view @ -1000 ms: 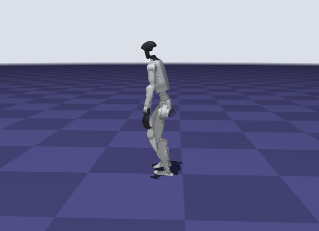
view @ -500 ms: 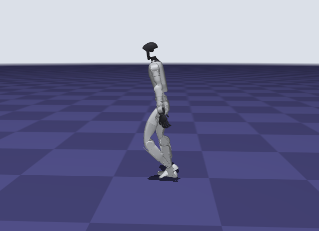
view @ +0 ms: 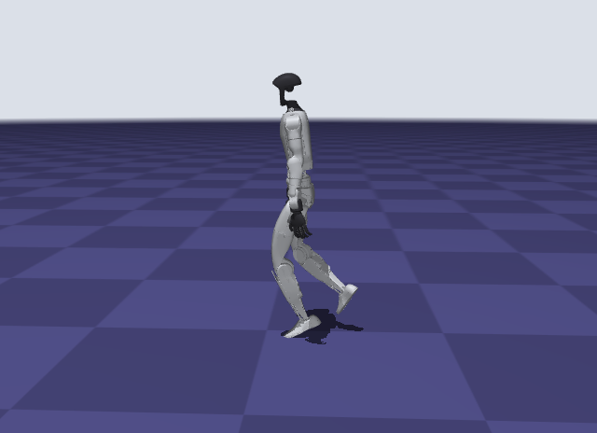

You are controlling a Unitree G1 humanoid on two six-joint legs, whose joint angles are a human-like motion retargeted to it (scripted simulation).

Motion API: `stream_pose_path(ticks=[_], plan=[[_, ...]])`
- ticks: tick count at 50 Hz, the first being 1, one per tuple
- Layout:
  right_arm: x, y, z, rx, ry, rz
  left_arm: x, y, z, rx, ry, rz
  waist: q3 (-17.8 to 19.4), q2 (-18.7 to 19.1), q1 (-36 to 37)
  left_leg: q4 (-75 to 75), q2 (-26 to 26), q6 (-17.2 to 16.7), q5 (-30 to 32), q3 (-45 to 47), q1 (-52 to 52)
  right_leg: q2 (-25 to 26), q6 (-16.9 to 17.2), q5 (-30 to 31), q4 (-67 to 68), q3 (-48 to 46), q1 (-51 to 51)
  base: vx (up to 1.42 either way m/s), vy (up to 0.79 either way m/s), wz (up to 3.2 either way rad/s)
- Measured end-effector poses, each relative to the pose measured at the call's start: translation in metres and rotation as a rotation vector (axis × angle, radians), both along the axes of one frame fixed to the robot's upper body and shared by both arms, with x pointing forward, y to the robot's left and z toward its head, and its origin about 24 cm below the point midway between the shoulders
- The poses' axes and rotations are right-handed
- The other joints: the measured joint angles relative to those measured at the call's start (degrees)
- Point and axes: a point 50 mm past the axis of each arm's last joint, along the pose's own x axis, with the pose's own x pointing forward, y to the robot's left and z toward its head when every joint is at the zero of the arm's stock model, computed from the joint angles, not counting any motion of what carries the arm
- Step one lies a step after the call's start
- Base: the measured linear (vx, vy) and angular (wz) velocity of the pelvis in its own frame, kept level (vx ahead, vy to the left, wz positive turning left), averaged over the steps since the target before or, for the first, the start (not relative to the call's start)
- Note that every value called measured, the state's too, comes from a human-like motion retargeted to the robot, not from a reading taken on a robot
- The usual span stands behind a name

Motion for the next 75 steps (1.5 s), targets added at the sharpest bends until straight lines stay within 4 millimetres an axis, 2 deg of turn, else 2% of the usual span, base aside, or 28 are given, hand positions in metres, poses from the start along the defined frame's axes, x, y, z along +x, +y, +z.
stream_pose_path(ticks=[2,3,5,7,13,15,17,19,20,22,24,27,30,35,37,39,42,45,47,50,52,55,60,63,65,70,72,75], plan=[[-0.011,-0.006,-0.001,-0.048,0.007,-0.037,0.014,0.0,0.002,0.013,-0.046,0.009,-0.8,-4.1,6.4,-6.5,-2.5,-0.4,1.2,8.0,4.3,0.0,3.5,-1.1,-1.0,9.5,-7.8,0.53,0.03,-2.05],[-0.017,-0.008,-0.002,-0.07,0.007,-0.08,0.021,0.001,0.003,0.014,-0.063,-0.002,-1.2,-4.7,4.9,-9.4,-4.4,-0.5,2.4,6.6,5.3,1.3,4.6,-0.6,-4.3,9.1,-9.2,0.39,0.02,0.73],[-0.025,-0.009,-0.003,-0.112,-0.001,-0.17,0.036,0.004,0.006,0.009,-0.1,-0.029,-1.3,-4.4,-3.1,-14.2,-7.6,-0.1,4.5,-0.8,7.2,2.4,4.7,0.3,-14.3,1.4,-9.0,0.39,-0.01,2.73],[-0.031,-0.014,-0.003,-0.149,-0.004,-0.182,0.047,0.007,0.009,0.003,-0.132,-0.042,-1.2,-4.8,-6.3,-17.7,-9.1,0.6,4.5,-2.3,9.8,1.3,4.3,0.5,-25.5,-4.0,-8.6,0.55,-0.06,1.2],[-0.045,-0.035,0.0,-0.257,0.058,-0.052,0.07,0.027,0.02,0.072,-0.231,-0.074,0.1,-9.0,-7.7,-27.6,-15.5,2.1,1.5,-1.4,21.4,2.8,4.3,3.0,-55.1,-15.7,-7.9,0.52,-0.09,-0.52],[-0.05,-0.035,0.0,-0.248,0.125,-0.024,0.069,0.034,0.022,0.1,-0.247,-0.063,0.4,-10.4,-6.0,-30.2,-16.8,1.5,-0.1,1.5,25.7,4.6,5.6,5.3,-59.1,-19.7,-7.7,0.47,-0.09,-1.63],[-0.055,-0.033,0.0,-0.218,0.189,-0.021,0.06,0.038,0.02,0.108,-0.229,-0.042,0.2,-9.9,-4.7,-30.8,-16.0,1.2,-2.0,4.0,28.6,7.4,-4.2,5.7,-59.7,-23.8,-6.4,0.67,-0.14,-1.58],[-0.061,-0.03,-0.001,-0.177,0.242,-0.021,0.042,0.037,0.016,0.095,-0.172,-0.015,-0.5,-9.7,-5.4,-28.3,-16.0,2.0,-3.0,4.6,29.9,9.2,-9.5,-2.2,-58.9,-23.2,-5.0,0.59,0.0,-0.97],[-0.065,-0.028,-0.001,-0.154,0.266,-0.021,0.031,0.036,0.013,0.082,-0.132,-0.003,-0.9,-9.8,-6.7,-26.2,-16.2,2.6,-3.1,4.2,30.3,9.1,-10.5,-4.4,-58.0,-20.2,-4.7,0.72,-0.07,-0.51],[-0.068,-0.025,-0.001,-0.12,0.291,-0.025,0.01,0.032,0.009,0.062,-0.041,0.011,-0.3,-10.9,-7.5,-17.8,-13.7,3.0,-0.4,10.1,31.1,8.3,-8.3,-7.0,-53.6,-6.6,-4.7,0.93,-0.34,-1.01],[-0.069,-0.024,-0.001,-0.112,0.299,-0.048,-0.007,0.028,0.006,0.051,0.044,0.002,1.8,-11.5,-5.5,-2.8,-7.5,3.0,3.5,15.1,30.6,10.0,-8.5,-10.3,-53.5,-7.1,1.7,0.87,-0.52,-1.89],[-0.059,-0.026,-0.001,-0.118,0.276,-0.075,-0.018,0.023,0.005,-0.01,0.132,-0.044,3.5,-11.5,-4.5,20.1,-4.5,3.0,4.5,8.0,20.8,13.1,-9.4,-11.5,-55.5,-2.9,6.0,0.55,-0.43,-1.62],[-0.043,-0.021,0.0,-0.115,0.235,-0.073,-0.022,0.022,0.005,-0.053,0.165,-0.091,3.6,-10.9,-3.4,34.2,0.1,3.0,-3.2,4.6,11.3,14.6,-9.7,-10.6,-56.9,-0.5,7.4,0.31,-0.12,-1.71],[-0.003,-0.007,0.001,-0.066,0.106,0.041,-0.035,0.018,0.003,0.013,0.139,-0.019,3.0,-10.1,-0.3,30.7,4.6,3.0,-9.1,4.9,1.5,15.3,-8.5,-7.6,-57.1,7.4,7.2,0.11,0.23,-2.2],[0.015,-0.003,0.004,-0.063,0.035,0.112,-0.043,0.009,0.001,-0.005,0.153,0.038,2.2,-9.7,-0.9,21.9,2.4,3.0,-11.3,3.3,-1.3,13.9,-6.7,-6.2,-56.8,10.3,6.3,0.04,0.55,-1.84],[0.029,-0.001,0.007,-0.074,-0.029,0.175,-0.051,-0.004,-0.002,-0.047,0.177,0.081,1.1,-9.8,-3.0,8.8,-4.6,1.7,-11.3,-3.7,-2.9,11.0,-4.2,-5.1,-55.7,13.3,4.3,0.05,0.6,-1.63],[0.044,0.004,0.011,-0.079,-0.098,0.228,-0.057,-0.011,-0.002,-0.072,0.199,0.098,0.4,-9.0,-4.5,-6.3,-14.0,-5.1,-11.1,-29.3,-1.1,10.8,-2.6,-5.7,-52.6,19.9,2.2,0.27,0.33,-2.49],[0.046,0.008,0.012,-0.075,-0.121,0.208,-0.052,-0.008,-0.002,-0.043,0.189,0.038,0.6,-7.9,-3.9,-13.0,-16.1,-12.5,-6.1,-47.2,2.4,12.9,-1.1,-6.6,-48.4,29.3,-0.4,0.17,0.26,-3.01],[0.043,0.008,0.011,-0.077,-0.12,0.165,-0.04,-0.001,-0.001,-0.009,0.16,-0.024,1.0,-7.6,-4.4,-14.1,-15.0,-12.6,-4.7,-44.9,3.2,14.1,0.2,-7.1,-46.3,34.6,-2.2,0.09,0.32,-2.51],[0.025,-0.002,0.007,-0.103,-0.057,0.083,-0.024,0.008,0.0,0.05,0.11,-0.109,0.4,-8.1,-7.6,-14.0,-13.7,-5.6,-9.9,-36.5,4.3,14.0,2.8,-7.4,-46.5,39.3,-3.1,0.04,0.32,-1.47],[0.014,-0.009,0.005,-0.121,0.005,0.051,-0.012,0.013,0.002,0.094,0.056,-0.109,0.0,-8.0,-11.3,-15.1,-13.0,-3.2,-11.1,-34.9,5.3,14.1,5.0,-6.5,-46.7,41.8,-4.1,-0.08,0.34,-1.29],[0.0,-0.012,0.003,-0.136,0.076,0.018,0.008,0.021,0.006,0.136,-0.042,-0.052,1.0,-9.0,-13.4,-16.1,-12.8,-2.7,-10.0,-30.5,6.4,14.4,8.5,-2.8,-46.6,46.9,-6.4,-0.19,0.29,-2.3],[-0.048,-0.016,-0.003,-0.103,0.231,-0.108,0.016,0.033,0.01,0.173,-0.127,-0.003,0.0,-10.5,-9.5,-22.5,-12.3,-0.2,-9.5,-17.9,12.1,6.7,13.6,-1.7,-48.9,19.4,-9.1,-0.09,0.22,-2.85],[-0.064,-0.017,-0.002,-0.106,0.32,-0.095,0.001,0.037,0.01,0.236,-0.101,0.082,-0.1,-10.8,-7.1,-25.3,-11.6,0.3,-11.4,-11.8,16.0,7.0,12.1,-3.6,-47.0,7.8,-9.1,-0.14,0.07,-3.46],[-0.071,-0.017,-0.001,-0.131,0.349,-0.079,-0.016,0.036,0.009,0.236,-0.029,0.14,-0.4,-10.4,-6.6,-26.3,-11.1,0.8,-13.4,-9.4,18.1,7.8,9.9,-3.8,-44.5,5.7,-9.7,-0.13,-0.01,-3.26],[-0.082,-0.016,0.0,-0.121,0.392,-0.061,-0.051,0.018,0.006,0.141,0.164,0.202,-1.3,-10.1,-12.6,-27.7,-11.2,2.6,-15.8,-3.5,21.3,8.7,8.9,-3.2,-46.6,4.6,-10.3,-0.05,-0.09,-2.18],[-0.086,-0.017,-0.001,-0.112,0.395,-0.077,-0.049,0.01,0.004,0.101,0.187,0.154,-0.6,-10.0,-14.6,-28.7,-11.1,3.0,-16.3,-0.7,23.1,7.8,7.7,-3.5,-48.3,1.5,-9.9,-0.03,-0.13,-1.74],[-0.1,-0.02,0.0,-0.121,0.416,-0.133,-0.028,-0.001,0.001,0.072,0.148,0.015,0.4,-9.5,-16.1,-29.8,-10.5,3.0,-16.7,3.4,25.7,6.6,4.3,-3.7,-50.0,-3.4,-9.9,0.01,-0.03,-1.63]])
